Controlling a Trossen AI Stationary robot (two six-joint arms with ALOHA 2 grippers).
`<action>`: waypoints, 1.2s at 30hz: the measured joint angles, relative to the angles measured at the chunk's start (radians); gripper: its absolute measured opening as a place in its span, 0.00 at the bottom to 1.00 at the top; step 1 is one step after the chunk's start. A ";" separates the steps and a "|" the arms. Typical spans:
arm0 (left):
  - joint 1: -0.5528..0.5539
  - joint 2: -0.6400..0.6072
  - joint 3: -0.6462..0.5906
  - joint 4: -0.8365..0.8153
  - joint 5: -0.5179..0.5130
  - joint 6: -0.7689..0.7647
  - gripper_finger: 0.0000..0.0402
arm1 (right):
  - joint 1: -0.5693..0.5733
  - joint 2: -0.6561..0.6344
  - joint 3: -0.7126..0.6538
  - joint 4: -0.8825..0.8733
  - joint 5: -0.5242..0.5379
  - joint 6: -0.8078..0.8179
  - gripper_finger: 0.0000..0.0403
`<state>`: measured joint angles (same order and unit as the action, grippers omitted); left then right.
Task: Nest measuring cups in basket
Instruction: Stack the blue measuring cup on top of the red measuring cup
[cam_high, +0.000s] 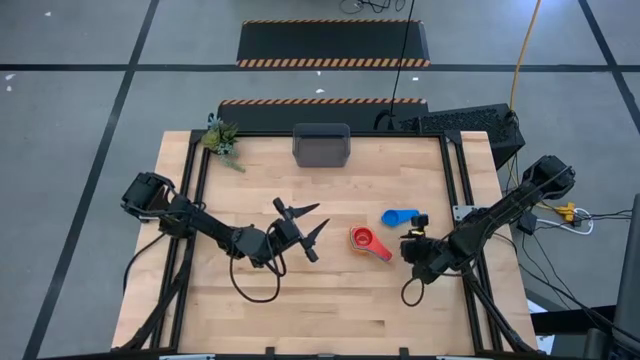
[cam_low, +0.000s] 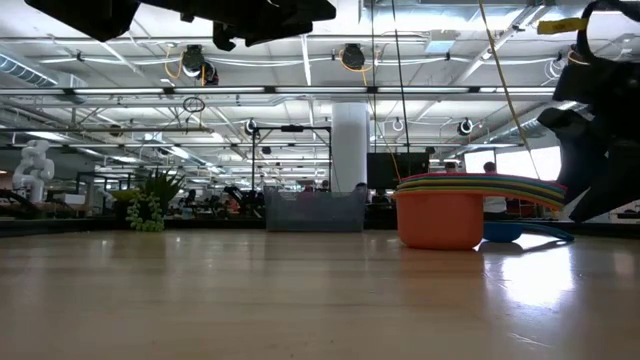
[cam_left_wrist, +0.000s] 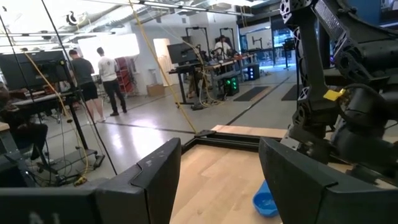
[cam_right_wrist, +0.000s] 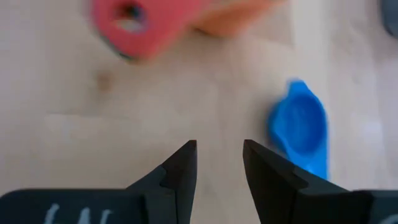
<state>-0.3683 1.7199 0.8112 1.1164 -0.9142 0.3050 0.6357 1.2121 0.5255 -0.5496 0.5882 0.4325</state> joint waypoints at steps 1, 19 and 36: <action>0.000 0.000 0.000 0.000 0.000 0.000 0.55 | 0.000 0.000 0.000 -0.033 0.015 0.035 0.30; 0.001 0.000 0.000 0.001 0.027 -0.019 0.55 | -0.085 0.000 0.000 -0.288 0.091 0.299 0.40; 0.001 0.000 0.000 0.001 0.027 -0.019 0.55 | -0.196 0.000 -0.127 -0.033 0.145 0.103 0.64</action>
<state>-0.3676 1.7199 0.8112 1.1172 -0.8871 0.2863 0.4399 1.2121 0.3990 -0.5829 0.7328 0.5356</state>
